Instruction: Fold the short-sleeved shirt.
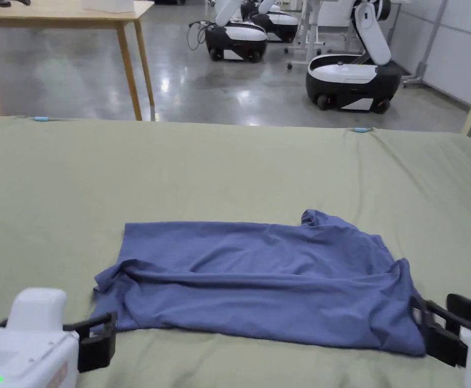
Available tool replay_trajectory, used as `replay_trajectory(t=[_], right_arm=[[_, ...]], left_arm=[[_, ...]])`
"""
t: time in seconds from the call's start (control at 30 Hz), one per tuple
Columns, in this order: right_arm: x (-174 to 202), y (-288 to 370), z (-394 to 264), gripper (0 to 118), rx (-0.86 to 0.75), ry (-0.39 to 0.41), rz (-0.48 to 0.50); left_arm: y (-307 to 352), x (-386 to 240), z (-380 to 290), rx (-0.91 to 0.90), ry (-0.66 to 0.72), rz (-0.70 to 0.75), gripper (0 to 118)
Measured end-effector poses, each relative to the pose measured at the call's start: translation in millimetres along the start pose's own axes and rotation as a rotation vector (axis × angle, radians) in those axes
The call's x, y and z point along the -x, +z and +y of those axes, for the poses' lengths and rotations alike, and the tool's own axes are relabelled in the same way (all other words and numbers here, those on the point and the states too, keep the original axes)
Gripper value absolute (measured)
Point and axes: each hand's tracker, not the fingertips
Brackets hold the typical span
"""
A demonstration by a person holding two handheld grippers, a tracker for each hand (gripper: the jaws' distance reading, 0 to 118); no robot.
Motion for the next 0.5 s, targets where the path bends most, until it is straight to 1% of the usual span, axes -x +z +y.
replay_trajectory(t=[0.03, 0.07, 0.1, 0.13, 0.17, 0.23, 0.27, 0.3, 0.33, 0.37, 0.4, 0.43, 0.47, 0.5], right_arm=[[6.6, 0.5, -5.0, 1, 0.018, 0.02, -0.026], [9.9, 0.8, -10.5, 1, 0.018, 0.035, -0.047], [10.3, 1.2, -11.6, 1, 0.02, 0.026, -0.016], [10.9, 0.4, -12.8, 1, 0.044, -0.001, 0.027], [11.6, -0.3, -13.6, 1, 0.048, -0.014, 0.029], [12.1, -3.2, -14.1, 1, 0.045, -0.006, 0.015], [11.6, -5.0, -14.1, 1, 0.054, -0.004, 0.013], [9.5, -6.4, -14.5, 1, 0.065, -0.007, 0.014], [7.4, -7.5, -15.3, 1, 0.071, -0.009, 0.013], [5.5, -9.0, -15.8, 1, 0.078, -0.01, 0.009], [3.3, -10.9, -16.4, 1, 0.088, -0.01, 0.001], [0.7, -12.5, -17.1, 1, 0.096, -0.009, -0.008], [-3.6, -12.3, -18.0, 1, 0.1, -0.011, -0.018], [-7.5, -14.6, -18.3, 1, 0.109, -0.014, -0.027]], left_arm=[[-1.6, -0.5, -7.8, 0.031, 0.016, -0.004, 0], [-6.7, -0.2, -13.1, 0.083, 0.038, -0.003, 0], [-20.2, 5.7, -20.0, 0.095, 0.048, -0.003, 0], [-25.8, 8.5, -22.2, 0.111, 0.05, -0.034, 0], [-31.6, 10.0, -21.0, 0.141, 0.053, -0.037, 0], [-50.0, 16.4, -17.4, 0.127, 0.043, -0.009, 0], [-56.8, 18.8, -13.5, 0.129, 0.042, -0.002, 4], [-67.6, 22.0, -7.4, 0.139, 0.047, 0.006, 20], [-79.4, 24.9, -1.7, 0.151, 0.052, 0.016, 20], [-88.2, 24.2, 2.1, 0.168, 0.048, 0.033, 31], [-102.9, 26.7, 7.0, 0.203, 0.035, 0.05, 72], [-115.7, 28.7, 10.5, 0.198, 0.033, 0.054, 99], [-124.6, 29.7, 14.4, 0.19, 0.023, 0.068, 106], [-130.5, 25.8, 17.6, 0.184, 0.009, 0.091, 104]])
